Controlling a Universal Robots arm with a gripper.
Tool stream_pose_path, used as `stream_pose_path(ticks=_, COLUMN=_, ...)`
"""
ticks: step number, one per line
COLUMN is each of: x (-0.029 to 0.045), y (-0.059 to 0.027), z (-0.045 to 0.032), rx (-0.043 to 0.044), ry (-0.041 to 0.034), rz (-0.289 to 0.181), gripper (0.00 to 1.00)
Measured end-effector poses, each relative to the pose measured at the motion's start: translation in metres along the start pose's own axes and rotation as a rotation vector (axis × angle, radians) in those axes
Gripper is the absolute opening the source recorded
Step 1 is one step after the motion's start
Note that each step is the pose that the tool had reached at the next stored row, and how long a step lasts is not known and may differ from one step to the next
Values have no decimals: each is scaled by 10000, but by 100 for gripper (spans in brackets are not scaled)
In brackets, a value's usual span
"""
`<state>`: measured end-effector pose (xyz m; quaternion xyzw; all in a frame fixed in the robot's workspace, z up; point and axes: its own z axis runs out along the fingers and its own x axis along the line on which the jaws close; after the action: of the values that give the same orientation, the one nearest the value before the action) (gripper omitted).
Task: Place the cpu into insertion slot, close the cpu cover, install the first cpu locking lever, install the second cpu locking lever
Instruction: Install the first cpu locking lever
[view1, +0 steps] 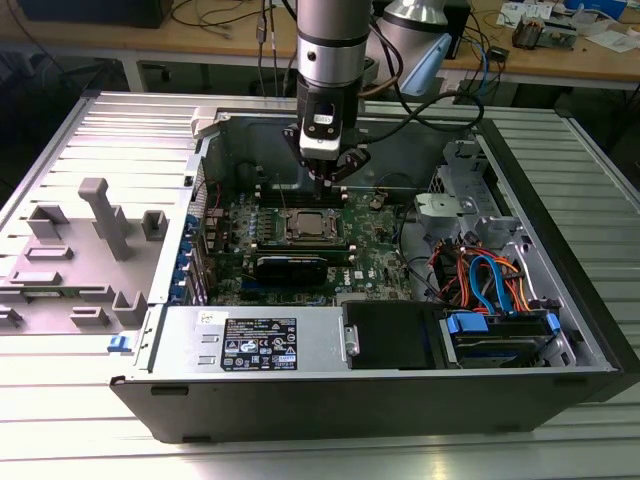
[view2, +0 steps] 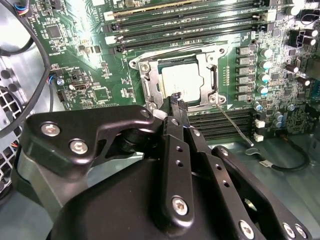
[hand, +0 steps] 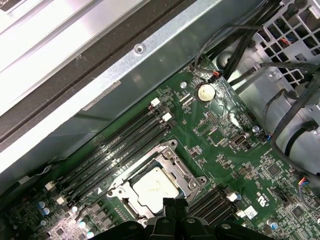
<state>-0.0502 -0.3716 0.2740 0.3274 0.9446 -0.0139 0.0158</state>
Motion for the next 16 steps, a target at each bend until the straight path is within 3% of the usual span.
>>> stream_pose_path(ticks=8, x=0, y=0, z=0, rx=-2, ry=0, rz=-40, gripper=11)
stream_pose_path(ticks=13, x=0, y=0, z=0, rx=-33, ry=-14, rz=-865, gripper=11)
stream_pose_path(ticks=16, x=0, y=0, z=0, rx=-36, ry=-15, rz=-920, gripper=11)
